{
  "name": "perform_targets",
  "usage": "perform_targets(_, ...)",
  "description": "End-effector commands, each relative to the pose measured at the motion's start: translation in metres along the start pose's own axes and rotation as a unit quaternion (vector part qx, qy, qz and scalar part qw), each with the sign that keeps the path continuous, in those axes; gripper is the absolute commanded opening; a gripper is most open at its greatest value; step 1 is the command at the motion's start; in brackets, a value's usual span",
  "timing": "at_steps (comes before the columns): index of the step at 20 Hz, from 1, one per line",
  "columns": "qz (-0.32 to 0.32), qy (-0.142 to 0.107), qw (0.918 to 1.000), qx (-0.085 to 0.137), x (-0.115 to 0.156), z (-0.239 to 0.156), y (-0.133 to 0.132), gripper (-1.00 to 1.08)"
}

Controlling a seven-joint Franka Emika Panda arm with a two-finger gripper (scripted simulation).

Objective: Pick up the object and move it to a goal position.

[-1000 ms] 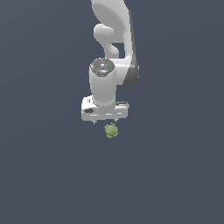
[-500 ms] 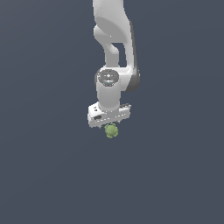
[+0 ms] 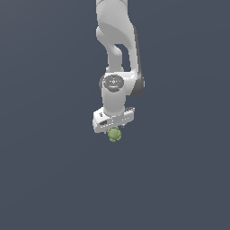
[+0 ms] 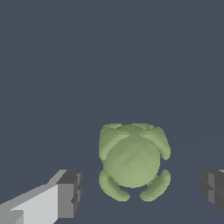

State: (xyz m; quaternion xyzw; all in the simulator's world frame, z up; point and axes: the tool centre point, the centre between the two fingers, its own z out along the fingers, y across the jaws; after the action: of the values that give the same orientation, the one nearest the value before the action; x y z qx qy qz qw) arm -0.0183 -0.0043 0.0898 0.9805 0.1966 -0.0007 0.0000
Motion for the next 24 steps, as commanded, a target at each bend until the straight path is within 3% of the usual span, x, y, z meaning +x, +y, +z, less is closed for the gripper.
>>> perform_targets(1, 0.000, 0.000, 1.0000, 0.000, 0.000, 0.000, 0.000, 1.00)
perform_targets(18, -0.003, 0.001, 1.0000, 0.000, 0.000, 0.051, 0.000, 1.00)
perform_targets(19, -0.003, 0.001, 1.0000, 0.000, 0.000, 0.051, 0.000, -1.00)
perform_targets(24, -0.003, 0.001, 1.0000, 0.000, 0.000, 0.051, 0.000, -1.00)
